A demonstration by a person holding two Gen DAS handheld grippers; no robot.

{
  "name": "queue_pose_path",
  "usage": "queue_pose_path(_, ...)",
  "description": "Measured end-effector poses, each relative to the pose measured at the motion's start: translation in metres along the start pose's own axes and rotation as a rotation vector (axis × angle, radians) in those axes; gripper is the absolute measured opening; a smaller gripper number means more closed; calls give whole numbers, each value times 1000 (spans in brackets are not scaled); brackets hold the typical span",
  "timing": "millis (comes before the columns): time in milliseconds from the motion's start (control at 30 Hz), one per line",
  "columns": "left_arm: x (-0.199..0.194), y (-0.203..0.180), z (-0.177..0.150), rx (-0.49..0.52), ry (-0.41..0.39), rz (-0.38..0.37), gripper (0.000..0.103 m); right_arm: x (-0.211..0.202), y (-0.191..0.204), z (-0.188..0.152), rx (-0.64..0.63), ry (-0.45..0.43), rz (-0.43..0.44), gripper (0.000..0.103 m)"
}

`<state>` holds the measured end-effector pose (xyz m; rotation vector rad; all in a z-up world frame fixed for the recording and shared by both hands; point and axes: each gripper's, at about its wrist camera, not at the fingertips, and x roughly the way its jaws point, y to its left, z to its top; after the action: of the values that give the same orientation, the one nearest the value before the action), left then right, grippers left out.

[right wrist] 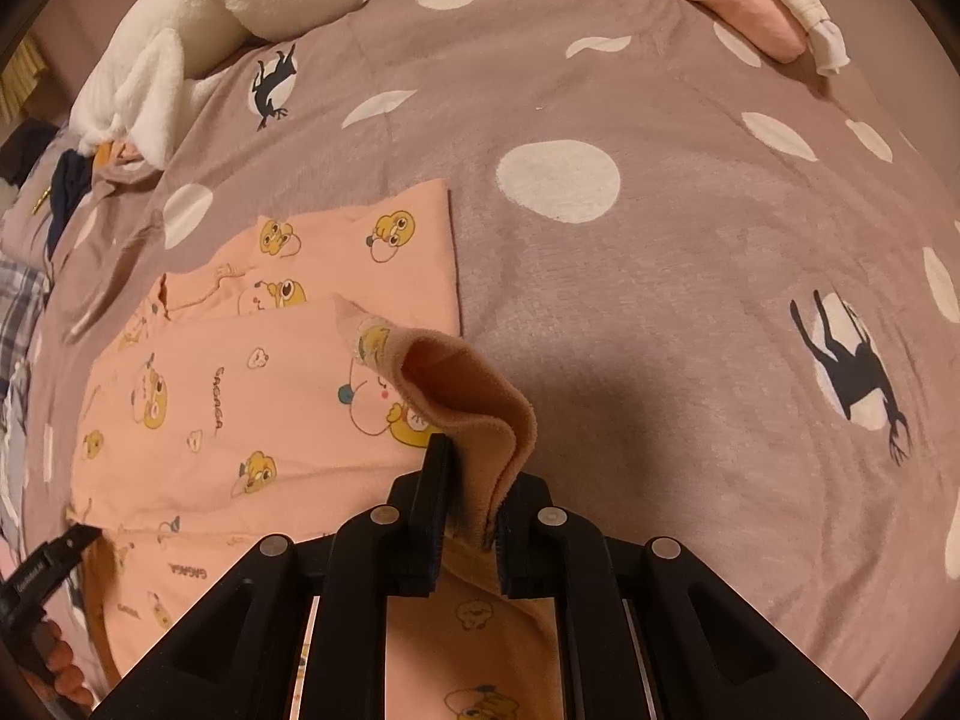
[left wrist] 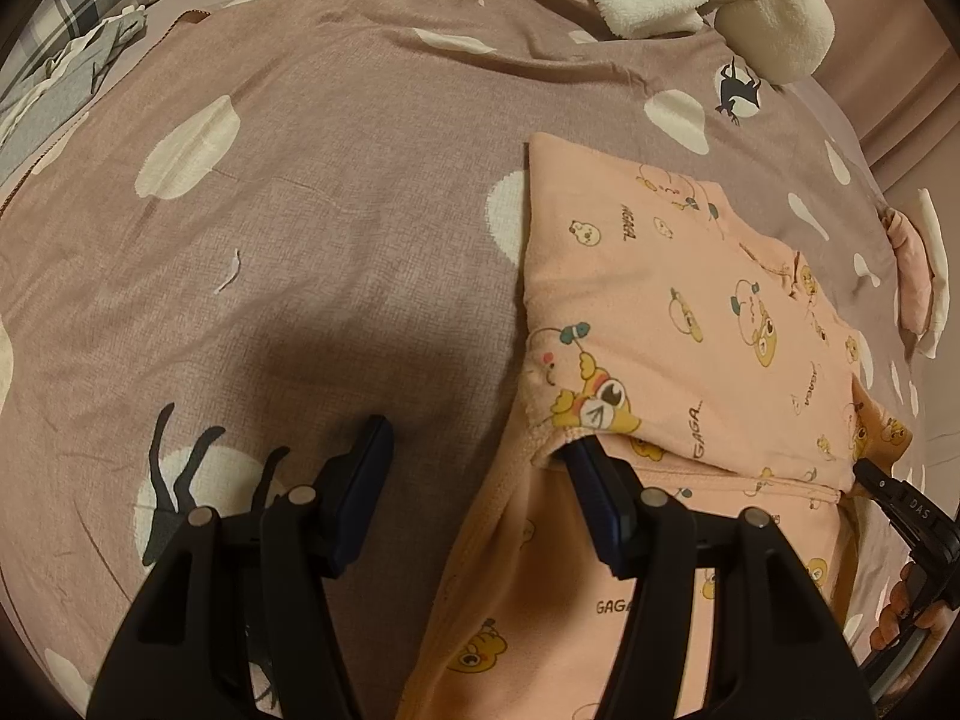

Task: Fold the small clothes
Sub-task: 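Lay the held leg onto the onesie body and open the right gripper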

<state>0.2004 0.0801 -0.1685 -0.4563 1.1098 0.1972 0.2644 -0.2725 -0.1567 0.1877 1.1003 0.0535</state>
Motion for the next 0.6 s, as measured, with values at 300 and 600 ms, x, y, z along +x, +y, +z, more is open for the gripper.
queue_pose_path(300,0,0,-1,1,-2,3,60,-6,-8,0,25,-7,4,20)
queue_pose_path(600,-6,1,-7,7,1,19,58,-20,-22,0,37,-39,-66,20)
